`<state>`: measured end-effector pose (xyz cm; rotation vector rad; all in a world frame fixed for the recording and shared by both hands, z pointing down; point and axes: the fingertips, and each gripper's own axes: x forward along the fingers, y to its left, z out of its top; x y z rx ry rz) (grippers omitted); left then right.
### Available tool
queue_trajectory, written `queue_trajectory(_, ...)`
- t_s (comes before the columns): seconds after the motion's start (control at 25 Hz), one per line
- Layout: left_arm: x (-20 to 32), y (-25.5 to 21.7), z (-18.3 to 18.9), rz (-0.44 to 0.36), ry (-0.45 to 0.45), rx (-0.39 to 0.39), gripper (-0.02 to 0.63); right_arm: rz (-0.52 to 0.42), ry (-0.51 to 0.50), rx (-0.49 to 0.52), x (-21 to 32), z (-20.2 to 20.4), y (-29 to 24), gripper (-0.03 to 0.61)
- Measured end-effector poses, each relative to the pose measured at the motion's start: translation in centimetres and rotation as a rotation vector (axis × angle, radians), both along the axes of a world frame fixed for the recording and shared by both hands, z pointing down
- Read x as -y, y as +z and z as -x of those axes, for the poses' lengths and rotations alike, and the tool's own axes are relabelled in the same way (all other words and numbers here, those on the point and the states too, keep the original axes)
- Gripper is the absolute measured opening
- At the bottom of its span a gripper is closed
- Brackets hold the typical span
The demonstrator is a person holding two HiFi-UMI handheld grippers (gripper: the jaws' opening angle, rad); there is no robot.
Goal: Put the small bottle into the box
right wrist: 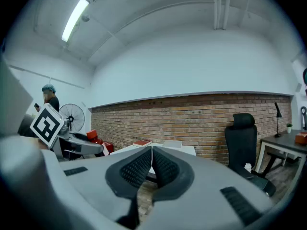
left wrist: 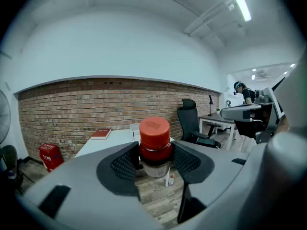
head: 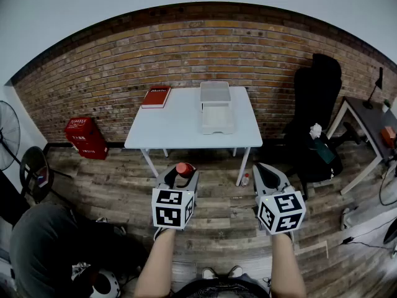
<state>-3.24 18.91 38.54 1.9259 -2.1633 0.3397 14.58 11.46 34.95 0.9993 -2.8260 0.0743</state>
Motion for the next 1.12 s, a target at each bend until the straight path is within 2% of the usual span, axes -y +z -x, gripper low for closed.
queue_trajectory(0.6,2.3,0.8,1.0,0.011,0.052,-0.002,0.229,-0.002,0.009,-0.002,1.1,2.3,0.5,0.021)
queue_trajectory(0.88,5.1,1.9,2.1,0.027,0.055,-0.002,0.229,0.006,0.002,-0.002,3.8,3.5,1.6,0.021)
queue_trajectory(1.12,9.5,2.8,3.4,0.045,0.053,0.000,0.229,0.023,-0.003,-0.003,8.2,4.9,2.5,0.021)
